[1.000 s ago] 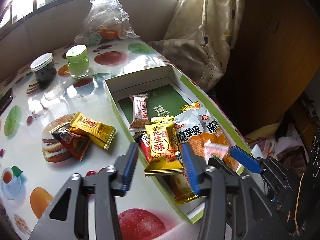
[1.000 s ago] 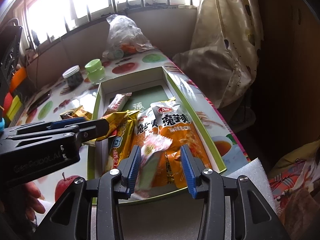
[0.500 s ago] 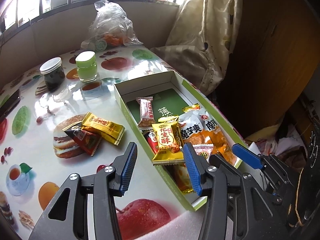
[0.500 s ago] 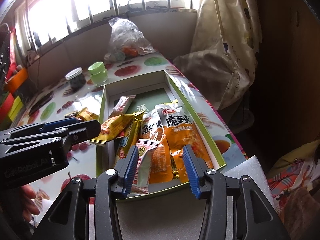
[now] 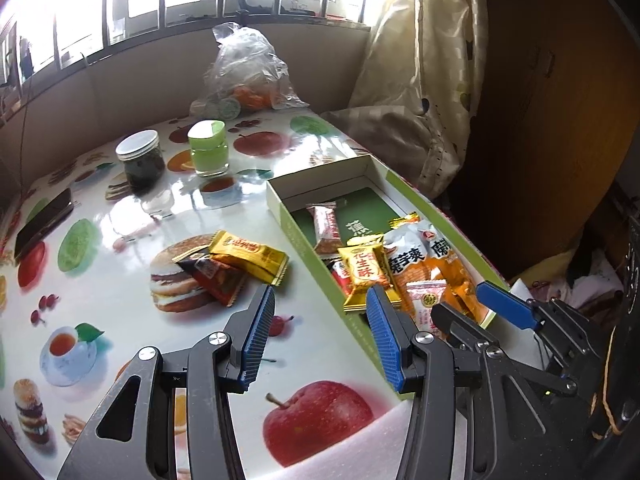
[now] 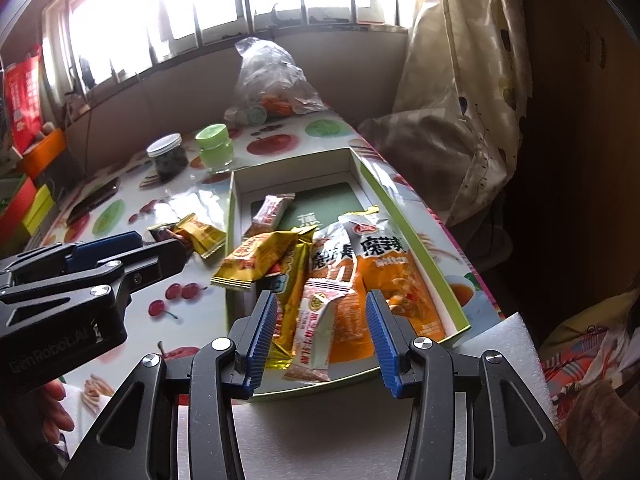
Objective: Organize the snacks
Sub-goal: 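Move both open tools back toward the remaining snacks, then close the right tool on the second yellow peanut-crisp packet, then grasp the black-red packet with the left tool while the right tool holds the yellow packet, then carry the black-red packet and the yellow packet over the green box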
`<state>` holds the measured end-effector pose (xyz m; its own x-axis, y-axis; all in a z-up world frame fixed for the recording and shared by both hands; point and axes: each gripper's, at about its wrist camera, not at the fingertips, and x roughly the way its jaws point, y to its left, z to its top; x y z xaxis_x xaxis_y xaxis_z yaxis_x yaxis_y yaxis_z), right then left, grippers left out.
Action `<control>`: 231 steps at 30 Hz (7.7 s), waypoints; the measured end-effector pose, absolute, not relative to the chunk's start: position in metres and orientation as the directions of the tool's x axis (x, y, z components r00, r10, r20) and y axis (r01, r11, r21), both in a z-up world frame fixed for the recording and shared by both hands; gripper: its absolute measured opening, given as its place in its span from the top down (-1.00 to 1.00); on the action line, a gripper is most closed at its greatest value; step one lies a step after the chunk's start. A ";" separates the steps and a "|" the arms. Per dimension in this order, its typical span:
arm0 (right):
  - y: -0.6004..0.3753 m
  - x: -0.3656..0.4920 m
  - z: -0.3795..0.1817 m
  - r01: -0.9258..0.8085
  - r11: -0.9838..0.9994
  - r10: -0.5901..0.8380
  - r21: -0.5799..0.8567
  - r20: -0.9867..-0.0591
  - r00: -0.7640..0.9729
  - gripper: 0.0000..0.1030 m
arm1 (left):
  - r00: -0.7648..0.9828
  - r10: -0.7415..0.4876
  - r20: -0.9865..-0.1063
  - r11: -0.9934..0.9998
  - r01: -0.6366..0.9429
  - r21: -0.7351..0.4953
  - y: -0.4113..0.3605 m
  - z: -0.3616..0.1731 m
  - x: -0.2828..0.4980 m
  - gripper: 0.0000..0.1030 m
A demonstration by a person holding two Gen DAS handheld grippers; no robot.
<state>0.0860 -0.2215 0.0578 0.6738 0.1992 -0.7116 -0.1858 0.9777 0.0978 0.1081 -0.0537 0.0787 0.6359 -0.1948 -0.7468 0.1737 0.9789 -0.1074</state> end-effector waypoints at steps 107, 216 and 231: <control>-0.071 0.146 0.014 -0.455 0.880 0.354 0.133 -0.823 0.444 0.37 | 0.564 -0.098 -0.820 0.971 -0.125 -0.202 0.095 0.018 0.159 0.05; -0.243 0.098 0.053 -0.122 0.979 0.202 0.162 -0.738 0.643 0.38 | 0.596 -0.260 -0.759 0.965 0.170 -0.198 -0.056 0.070 0.149 0.49; -0.259 0.106 0.040 -0.060 0.991 0.128 0.116 -0.758 0.639 0.38 | 0.557 -0.277 -0.783 0.960 0.199 -0.198 -0.079 0.057 0.179 0.49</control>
